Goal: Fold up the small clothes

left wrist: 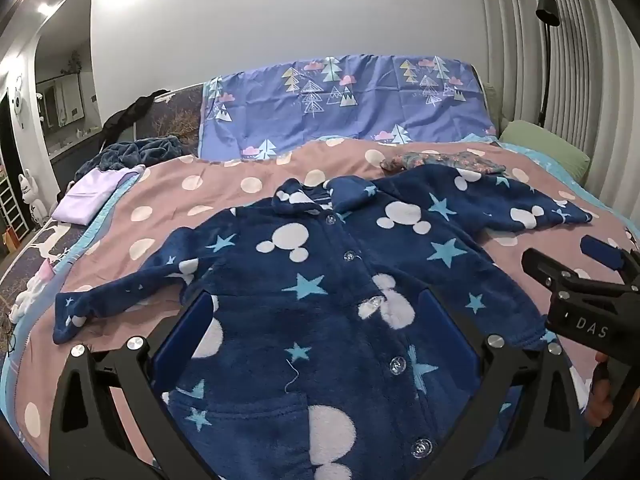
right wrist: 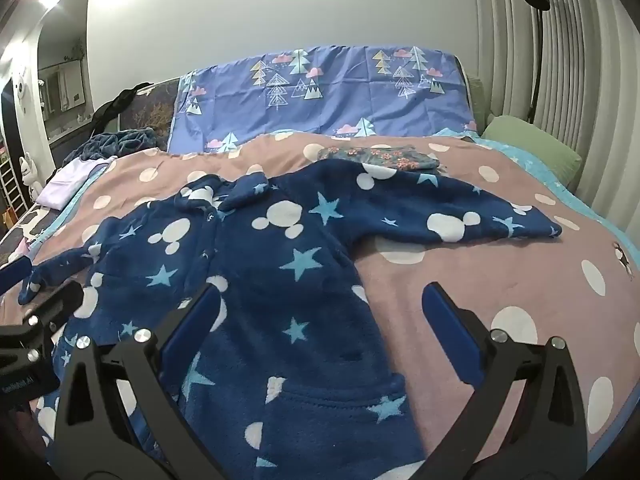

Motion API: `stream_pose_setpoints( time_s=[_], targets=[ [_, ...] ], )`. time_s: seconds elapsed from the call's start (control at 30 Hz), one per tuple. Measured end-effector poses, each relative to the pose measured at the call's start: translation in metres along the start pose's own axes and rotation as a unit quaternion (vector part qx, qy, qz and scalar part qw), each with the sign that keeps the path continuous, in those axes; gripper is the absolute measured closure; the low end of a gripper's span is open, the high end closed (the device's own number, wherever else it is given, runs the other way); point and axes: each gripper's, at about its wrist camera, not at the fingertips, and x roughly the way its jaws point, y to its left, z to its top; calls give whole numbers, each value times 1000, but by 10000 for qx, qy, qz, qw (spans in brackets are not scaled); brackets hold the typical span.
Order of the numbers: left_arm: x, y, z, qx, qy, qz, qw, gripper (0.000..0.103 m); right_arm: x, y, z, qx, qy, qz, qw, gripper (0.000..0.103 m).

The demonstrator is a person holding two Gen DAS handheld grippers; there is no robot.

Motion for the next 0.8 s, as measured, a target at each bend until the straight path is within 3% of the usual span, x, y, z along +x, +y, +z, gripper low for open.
stream_pose_setpoints(
  time_s=[0.8],
  targets=[
    [19, 4, -22, -138, 475, -261, 9984, 1, 2, 6, -2, -28, 75, -37, 10000, 2]
  ],
)
